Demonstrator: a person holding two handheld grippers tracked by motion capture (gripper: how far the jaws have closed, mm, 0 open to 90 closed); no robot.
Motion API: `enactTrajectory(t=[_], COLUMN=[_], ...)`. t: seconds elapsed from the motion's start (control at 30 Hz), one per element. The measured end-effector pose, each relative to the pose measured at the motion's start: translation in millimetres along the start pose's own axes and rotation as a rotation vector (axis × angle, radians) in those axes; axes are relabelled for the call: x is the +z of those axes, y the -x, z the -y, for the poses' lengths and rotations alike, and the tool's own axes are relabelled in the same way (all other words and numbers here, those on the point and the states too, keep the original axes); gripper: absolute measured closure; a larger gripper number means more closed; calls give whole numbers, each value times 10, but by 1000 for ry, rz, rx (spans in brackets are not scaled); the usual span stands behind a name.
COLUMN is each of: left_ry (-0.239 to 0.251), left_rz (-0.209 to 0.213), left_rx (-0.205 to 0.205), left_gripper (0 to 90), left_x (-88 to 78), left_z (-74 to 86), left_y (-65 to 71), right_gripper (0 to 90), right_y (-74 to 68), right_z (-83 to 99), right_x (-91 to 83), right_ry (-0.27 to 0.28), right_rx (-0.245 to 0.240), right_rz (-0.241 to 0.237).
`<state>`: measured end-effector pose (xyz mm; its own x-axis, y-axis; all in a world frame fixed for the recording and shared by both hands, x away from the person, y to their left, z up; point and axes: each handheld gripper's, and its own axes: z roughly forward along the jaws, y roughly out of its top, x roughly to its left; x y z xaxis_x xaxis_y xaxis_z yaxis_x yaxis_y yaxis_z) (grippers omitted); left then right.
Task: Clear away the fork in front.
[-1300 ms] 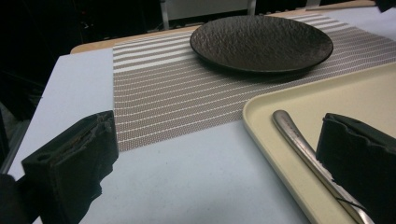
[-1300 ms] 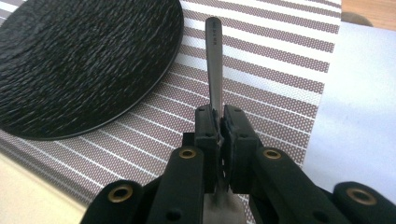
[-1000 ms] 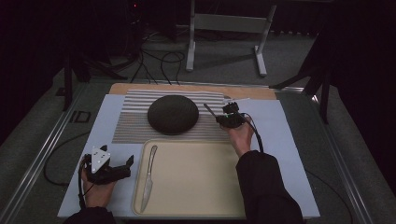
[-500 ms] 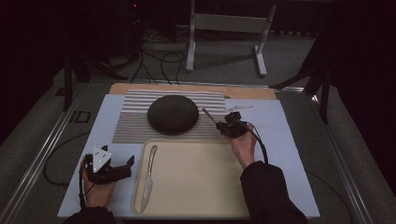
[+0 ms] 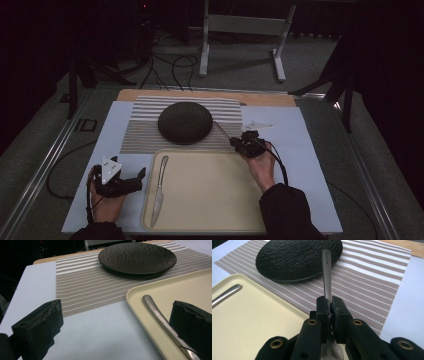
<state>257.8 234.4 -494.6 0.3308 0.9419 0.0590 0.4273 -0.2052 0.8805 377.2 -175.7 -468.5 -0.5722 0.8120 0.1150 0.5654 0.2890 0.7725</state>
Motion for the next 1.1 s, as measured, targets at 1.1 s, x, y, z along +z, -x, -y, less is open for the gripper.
enactTrajectory(t=[1.1], left_ry=[-40], left_rz=[273], left_rx=[-12], left_gripper=[0], left_x=[386], left_z=[-637], left_y=[609], right_gripper=[858], right_y=[-467], right_z=[289], right_x=[-188], right_ry=[113], right_rx=[-64], right_rz=[-103])
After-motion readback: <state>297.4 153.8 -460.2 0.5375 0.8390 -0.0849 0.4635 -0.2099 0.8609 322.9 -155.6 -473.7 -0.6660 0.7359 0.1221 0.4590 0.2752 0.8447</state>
